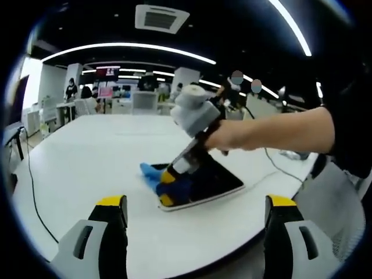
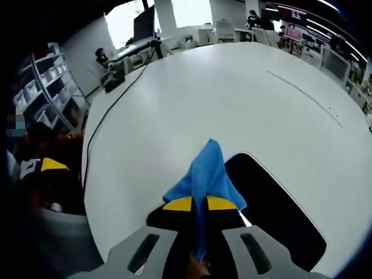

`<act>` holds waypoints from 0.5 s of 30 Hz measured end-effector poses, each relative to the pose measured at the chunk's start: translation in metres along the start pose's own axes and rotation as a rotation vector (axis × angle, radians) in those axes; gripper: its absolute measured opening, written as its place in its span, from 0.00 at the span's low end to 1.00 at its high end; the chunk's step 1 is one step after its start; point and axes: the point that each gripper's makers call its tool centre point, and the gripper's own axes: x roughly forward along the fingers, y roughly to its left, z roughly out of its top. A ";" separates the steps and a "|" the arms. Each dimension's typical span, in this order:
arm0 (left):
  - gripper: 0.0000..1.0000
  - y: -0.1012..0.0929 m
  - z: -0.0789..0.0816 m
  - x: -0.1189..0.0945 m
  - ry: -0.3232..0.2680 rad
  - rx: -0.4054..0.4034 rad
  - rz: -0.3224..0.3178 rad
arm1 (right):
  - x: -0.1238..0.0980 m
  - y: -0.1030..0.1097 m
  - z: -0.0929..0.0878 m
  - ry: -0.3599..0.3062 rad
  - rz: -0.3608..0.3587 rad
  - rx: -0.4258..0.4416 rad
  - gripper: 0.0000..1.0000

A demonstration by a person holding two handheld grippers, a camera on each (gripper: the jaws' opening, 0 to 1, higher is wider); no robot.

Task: Wipe the mirror surface with the cleaning cloth until all visible marks leave the cleaned area.

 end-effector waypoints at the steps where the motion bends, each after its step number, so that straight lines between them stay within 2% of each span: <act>1: 0.99 0.000 0.000 0.000 0.000 -0.001 0.001 | -0.001 0.000 -0.001 0.003 0.002 0.017 0.01; 15: 0.99 0.000 -0.001 -0.001 0.007 -0.002 0.008 | -0.008 -0.011 -0.012 -0.027 0.019 0.067 0.01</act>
